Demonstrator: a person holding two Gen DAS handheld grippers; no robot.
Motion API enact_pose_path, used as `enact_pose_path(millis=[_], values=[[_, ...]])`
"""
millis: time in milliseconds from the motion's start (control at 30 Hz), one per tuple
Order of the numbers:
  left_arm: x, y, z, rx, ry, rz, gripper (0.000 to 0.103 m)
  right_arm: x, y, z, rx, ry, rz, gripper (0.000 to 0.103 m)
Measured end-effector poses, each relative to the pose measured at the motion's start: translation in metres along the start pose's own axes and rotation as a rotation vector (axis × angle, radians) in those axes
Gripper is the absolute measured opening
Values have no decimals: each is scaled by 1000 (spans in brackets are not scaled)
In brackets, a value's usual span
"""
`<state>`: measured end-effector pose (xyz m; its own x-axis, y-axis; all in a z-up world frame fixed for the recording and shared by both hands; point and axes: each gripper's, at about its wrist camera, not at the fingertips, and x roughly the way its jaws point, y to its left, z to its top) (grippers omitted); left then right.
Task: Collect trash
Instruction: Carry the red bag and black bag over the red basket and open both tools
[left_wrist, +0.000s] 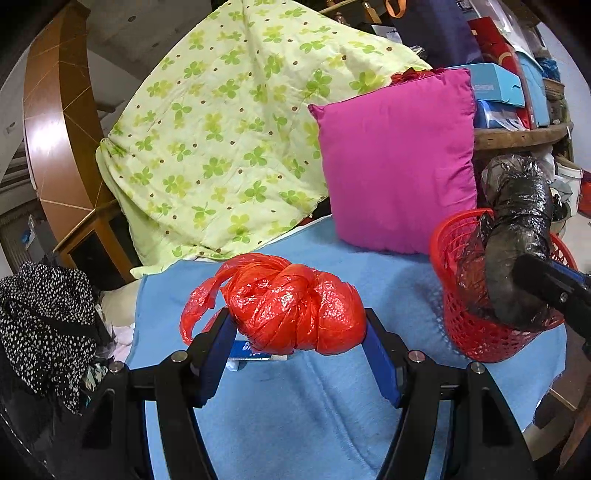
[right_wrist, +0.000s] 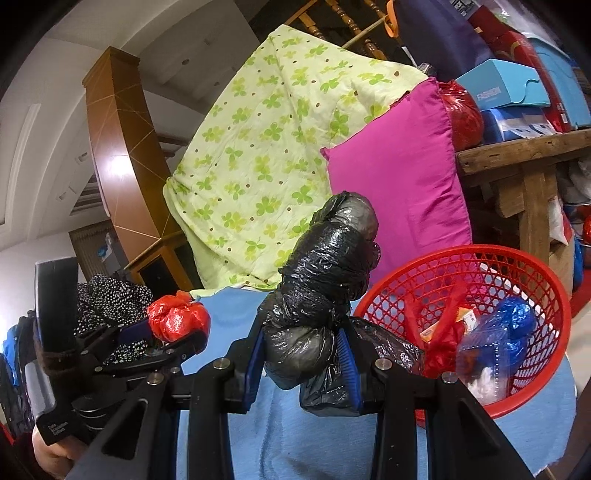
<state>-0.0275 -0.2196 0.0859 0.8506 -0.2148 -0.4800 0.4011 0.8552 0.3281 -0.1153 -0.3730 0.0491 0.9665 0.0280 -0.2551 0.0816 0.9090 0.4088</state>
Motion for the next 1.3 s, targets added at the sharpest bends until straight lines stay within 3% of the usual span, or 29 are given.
enact_pose_path(millis=[800, 1300], values=[[4, -56, 39, 66, -44, -88, 69, -27, -50, 14, 89, -60, -89, 40], [10, -100, 60, 119, -62, -153, 70, -44, -93, 15, 221, -76, -129, 40]])
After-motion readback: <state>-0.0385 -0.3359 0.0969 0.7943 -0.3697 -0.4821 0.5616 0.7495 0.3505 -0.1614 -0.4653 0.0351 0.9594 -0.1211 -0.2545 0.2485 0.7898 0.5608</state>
